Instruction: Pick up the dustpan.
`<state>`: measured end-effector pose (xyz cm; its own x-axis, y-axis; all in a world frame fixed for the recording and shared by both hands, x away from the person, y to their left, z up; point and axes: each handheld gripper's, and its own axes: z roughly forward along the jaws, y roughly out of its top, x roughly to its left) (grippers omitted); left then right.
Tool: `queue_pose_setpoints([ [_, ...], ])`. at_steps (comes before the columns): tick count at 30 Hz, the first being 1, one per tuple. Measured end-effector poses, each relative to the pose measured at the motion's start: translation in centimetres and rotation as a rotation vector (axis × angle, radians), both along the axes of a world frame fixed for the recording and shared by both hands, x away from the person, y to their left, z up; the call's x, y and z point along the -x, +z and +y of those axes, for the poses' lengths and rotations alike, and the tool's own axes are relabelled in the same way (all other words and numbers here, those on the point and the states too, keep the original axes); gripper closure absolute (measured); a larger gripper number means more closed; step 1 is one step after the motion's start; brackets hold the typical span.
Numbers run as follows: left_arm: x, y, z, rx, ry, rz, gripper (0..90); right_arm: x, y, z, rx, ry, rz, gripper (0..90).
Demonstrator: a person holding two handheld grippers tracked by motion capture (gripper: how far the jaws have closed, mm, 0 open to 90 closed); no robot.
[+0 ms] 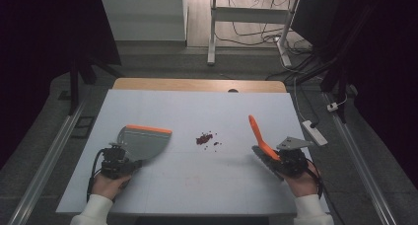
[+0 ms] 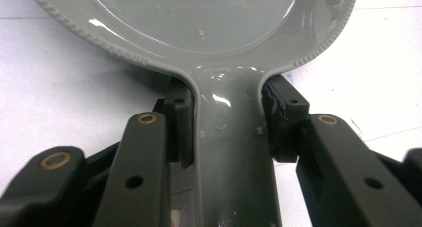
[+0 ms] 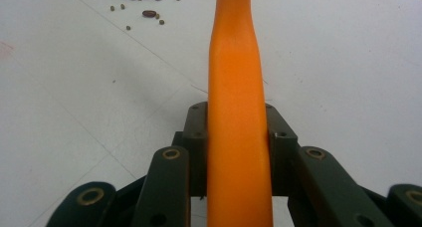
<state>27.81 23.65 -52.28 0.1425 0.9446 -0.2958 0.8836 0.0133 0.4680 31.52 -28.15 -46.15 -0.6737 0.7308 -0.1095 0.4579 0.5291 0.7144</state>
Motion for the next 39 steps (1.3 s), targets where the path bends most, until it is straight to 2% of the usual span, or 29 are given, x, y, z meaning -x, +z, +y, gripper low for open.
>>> queue_pose_setpoints([
  [15, 0.2, 0.3, 0.5, 0.019, -0.015, -0.047, 61.4, 0.0, 0.1, -0.1, 0.000, 0.001, -0.006, 69.9],
  [17, 0.3, 0.4, 0.7, 0.031, -0.035, -0.077, 61.4, 0.0, 0.1, -0.1, -0.001, 0.000, -0.008, 69.9],
  [22, 0.2, 0.6, 0.9, 0.038, -0.061, -0.108, 61.4, 0.1, 0.1, 0.0, 0.001, -0.003, -0.009, 69.9],
  [26, -0.1, 0.6, 1.5, 0.049, -0.084, -0.148, 61.4, 0.1, 0.0, 0.2, 0.009, -0.001, -0.012, 69.9],
  [32, -0.8, 0.5, 2.0, 0.060, -0.109, -0.179, 61.4, 0.1, 0.3, 0.1, -0.011, -0.012, -0.022, 69.9],
  [34, -1.1, 0.5, 2.2, 0.079, -0.127, -0.183, 61.4, 0.1, 0.4, 0.1, -0.011, -0.012, -0.025, 69.9],
  [39, -1.4, 0.4, 2.2, 0.080, -0.171, -0.201, 61.4, -0.1, 0.8, 0.4, -0.023, -0.017, -0.032, 69.9],
])
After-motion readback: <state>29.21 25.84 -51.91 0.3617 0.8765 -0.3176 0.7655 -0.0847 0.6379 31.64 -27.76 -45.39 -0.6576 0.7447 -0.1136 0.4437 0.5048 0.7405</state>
